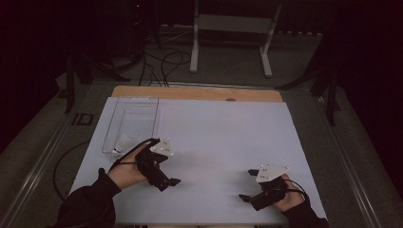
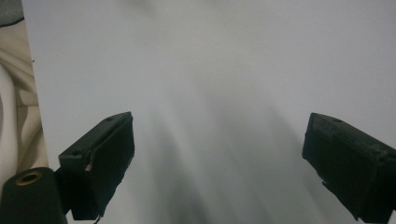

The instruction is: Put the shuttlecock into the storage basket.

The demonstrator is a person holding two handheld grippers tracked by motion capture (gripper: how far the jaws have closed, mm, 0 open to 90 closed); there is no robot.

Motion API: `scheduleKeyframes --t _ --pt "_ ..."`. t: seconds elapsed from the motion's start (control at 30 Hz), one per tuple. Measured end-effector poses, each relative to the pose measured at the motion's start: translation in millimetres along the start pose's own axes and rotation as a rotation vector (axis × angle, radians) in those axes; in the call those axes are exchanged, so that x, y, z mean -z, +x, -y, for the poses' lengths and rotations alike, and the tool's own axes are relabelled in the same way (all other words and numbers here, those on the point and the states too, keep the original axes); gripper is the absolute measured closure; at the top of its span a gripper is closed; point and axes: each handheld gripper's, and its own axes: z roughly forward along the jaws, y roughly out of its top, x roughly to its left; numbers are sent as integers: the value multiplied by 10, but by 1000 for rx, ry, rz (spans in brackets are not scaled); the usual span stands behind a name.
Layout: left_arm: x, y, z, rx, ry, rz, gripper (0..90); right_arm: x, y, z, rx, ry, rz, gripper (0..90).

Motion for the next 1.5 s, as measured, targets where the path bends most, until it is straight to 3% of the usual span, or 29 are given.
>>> scheduleKeyframes --t 0.2,0.43,0.8,1.0,1.27,1.5 --pt "-78 -48 102 -20 3 20 1 -6 2 0 1 3 -2 95" --pt "-156 -79 243 6 -13 34 1 -9 3 2 4 6 -2 95" --pt "-300 -143 515 15 -44 43 1 -15 8 2 10 12 -8 95" --pt "-333 -156 673 56 -55 25 1 -18 9 4 11 14 -7 95" --pt "-307 -165 836 73 -32 -26 1 -21 14 4 18 17 -5 95" --pt "-255 -136 958 108 -72 -42 1 -11 19 20 18 20 5 95"
